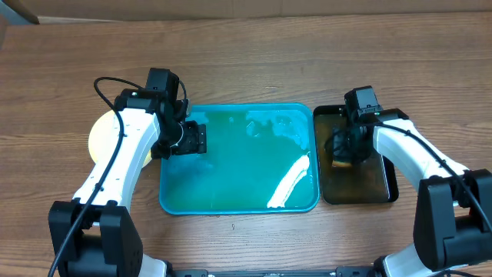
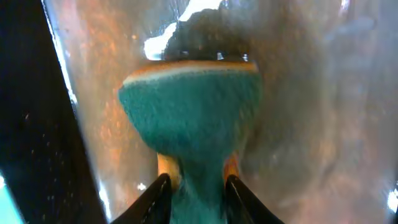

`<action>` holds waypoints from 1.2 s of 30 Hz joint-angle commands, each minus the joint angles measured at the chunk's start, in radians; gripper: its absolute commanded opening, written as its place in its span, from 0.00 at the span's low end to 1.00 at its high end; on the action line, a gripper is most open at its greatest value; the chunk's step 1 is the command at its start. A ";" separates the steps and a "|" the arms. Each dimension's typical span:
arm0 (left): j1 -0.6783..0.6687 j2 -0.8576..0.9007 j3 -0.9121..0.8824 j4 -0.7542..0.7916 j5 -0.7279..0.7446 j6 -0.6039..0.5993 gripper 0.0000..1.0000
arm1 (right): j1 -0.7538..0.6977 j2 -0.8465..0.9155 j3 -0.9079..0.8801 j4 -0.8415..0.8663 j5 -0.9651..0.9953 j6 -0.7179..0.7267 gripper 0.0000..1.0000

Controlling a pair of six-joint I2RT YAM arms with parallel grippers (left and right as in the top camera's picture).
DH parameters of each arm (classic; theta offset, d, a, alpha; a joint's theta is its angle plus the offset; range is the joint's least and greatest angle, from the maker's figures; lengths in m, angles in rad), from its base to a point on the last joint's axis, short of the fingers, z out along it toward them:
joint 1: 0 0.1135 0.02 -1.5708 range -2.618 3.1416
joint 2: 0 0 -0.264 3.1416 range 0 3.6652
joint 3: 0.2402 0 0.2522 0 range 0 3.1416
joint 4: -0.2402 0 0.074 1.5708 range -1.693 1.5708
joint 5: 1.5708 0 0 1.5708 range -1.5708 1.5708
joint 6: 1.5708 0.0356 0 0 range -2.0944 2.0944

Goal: Clean dirty plates on tray and stack at the side

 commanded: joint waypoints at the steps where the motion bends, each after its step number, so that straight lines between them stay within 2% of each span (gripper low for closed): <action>1: -0.008 -0.012 0.008 0.000 0.011 0.019 0.85 | 0.002 -0.065 0.100 -0.040 0.002 0.008 0.31; 5: -0.008 -0.012 0.008 0.001 0.011 0.019 0.86 | 0.002 -0.129 0.179 -0.099 -0.001 0.019 0.36; 7: -0.008 -0.012 0.008 0.004 0.011 0.019 0.87 | 0.002 -0.164 0.200 -0.122 -0.033 0.019 0.48; 9: -0.008 -0.012 0.008 0.013 0.011 0.023 0.87 | 0.002 -0.188 0.201 -0.140 -0.087 0.018 0.65; 11: -0.008 -0.012 0.008 0.024 0.011 0.028 0.87 | 0.002 -0.193 0.201 -0.159 -0.122 0.016 0.74; 15: -0.005 -0.012 0.008 -0.013 -0.001 0.003 0.89 | 0.002 -0.193 0.201 -0.216 -0.129 0.009 0.70; 23: 0.000 -0.061 0.004 -0.114 -0.025 -0.043 0.96 | 0.004 -0.236 0.193 -0.294 -0.112 0.058 0.70; 25: 0.000 -0.103 -0.010 -0.114 -0.026 -0.042 0.97 | 0.005 -0.279 0.174 -0.283 -0.110 0.063 0.73; 29: 0.000 -0.240 -0.077 -0.069 -0.044 -0.042 1.00 | 0.005 -0.411 0.101 -0.231 -0.108 0.077 0.78; 31: 0.000 -0.370 -0.158 -0.015 -0.051 -0.040 1.00 | 0.005 -0.535 0.027 -0.188 -0.101 0.076 0.87; 32: 0.000 -0.470 -0.222 0.029 -0.053 -0.030 1.00 | 0.005 -0.613 -0.018 -0.170 -0.085 0.076 0.99; 36: 0.000 -0.702 -0.347 0.106 -0.053 -0.021 1.00 | 0.005 -0.805 -0.106 -0.147 -0.056 0.076 1.00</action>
